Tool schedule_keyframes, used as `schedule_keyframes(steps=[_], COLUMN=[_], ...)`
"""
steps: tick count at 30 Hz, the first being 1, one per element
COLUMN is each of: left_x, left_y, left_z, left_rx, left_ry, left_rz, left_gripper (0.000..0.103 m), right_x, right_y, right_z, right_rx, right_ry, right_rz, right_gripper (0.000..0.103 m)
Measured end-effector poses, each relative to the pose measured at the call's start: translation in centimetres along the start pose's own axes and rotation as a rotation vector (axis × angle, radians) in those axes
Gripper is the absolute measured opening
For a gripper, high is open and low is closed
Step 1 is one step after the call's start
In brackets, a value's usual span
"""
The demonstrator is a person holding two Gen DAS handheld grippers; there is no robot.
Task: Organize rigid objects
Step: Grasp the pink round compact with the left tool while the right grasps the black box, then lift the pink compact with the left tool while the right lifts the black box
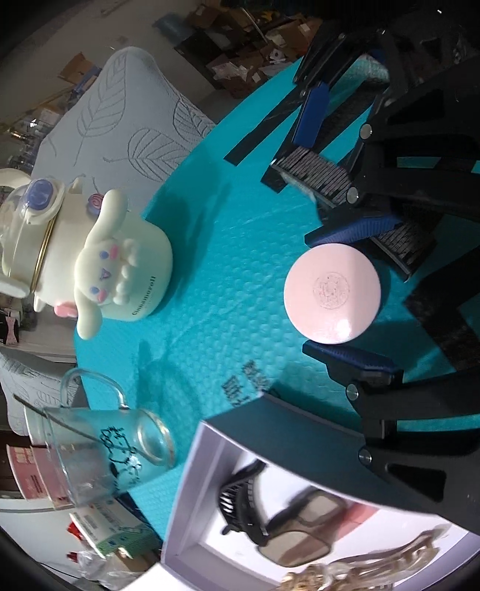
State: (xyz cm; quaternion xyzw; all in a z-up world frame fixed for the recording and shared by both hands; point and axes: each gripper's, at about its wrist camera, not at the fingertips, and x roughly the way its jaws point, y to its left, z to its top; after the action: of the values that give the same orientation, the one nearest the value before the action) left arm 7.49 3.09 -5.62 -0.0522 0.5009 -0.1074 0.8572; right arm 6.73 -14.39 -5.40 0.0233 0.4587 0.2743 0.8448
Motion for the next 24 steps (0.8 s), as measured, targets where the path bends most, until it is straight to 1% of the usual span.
schedule_keyframes(steps=[3,7,12,14,17,21,24], left_x=[-0.5,-1.0,-1.8,-2.0,-2.3,-3.6,-4.7], left_y=[0.2,0.2,0.5,0.7,1.0,1.4,1.8], left_z=[-0.6,-1.6,-2.6,-2.9,-3.5,-4.5,-5.1], left_rx=[-0.016,-0.044,-0.065,-0.076,-0.099,-0.115,-0.125], left_ry=[0.003,0.002,0.0,-0.003,-0.008,-0.033,-0.054], left_rz=[-0.015,-0.021,-0.013,-0.007,0.001,0.05,0.078], left_gripper=[0.05,0.05,0.05,0.05,0.05,0.051,0.05], right_x=[0.4,0.4,0.6,0.7,1.0,1.5,1.9], right_y=[0.1,0.2,0.5,0.8,1.3,1.9,2.5], right_z=[0.1,0.2,0.2,0.1,0.2,0.4,0.7], right_rx=[-0.001,-0.016,-0.044,-0.058,-0.082,-0.098,-0.11], right_ry=[0.011,0.007,0.015,0.018,0.019,0.027,0.032], right_rz=[0.02,0.022,0.029,0.044,0.041,0.045,0.032], right_gripper=[0.066,0.066,0.066,0.066,0.066,0.067,0.068])
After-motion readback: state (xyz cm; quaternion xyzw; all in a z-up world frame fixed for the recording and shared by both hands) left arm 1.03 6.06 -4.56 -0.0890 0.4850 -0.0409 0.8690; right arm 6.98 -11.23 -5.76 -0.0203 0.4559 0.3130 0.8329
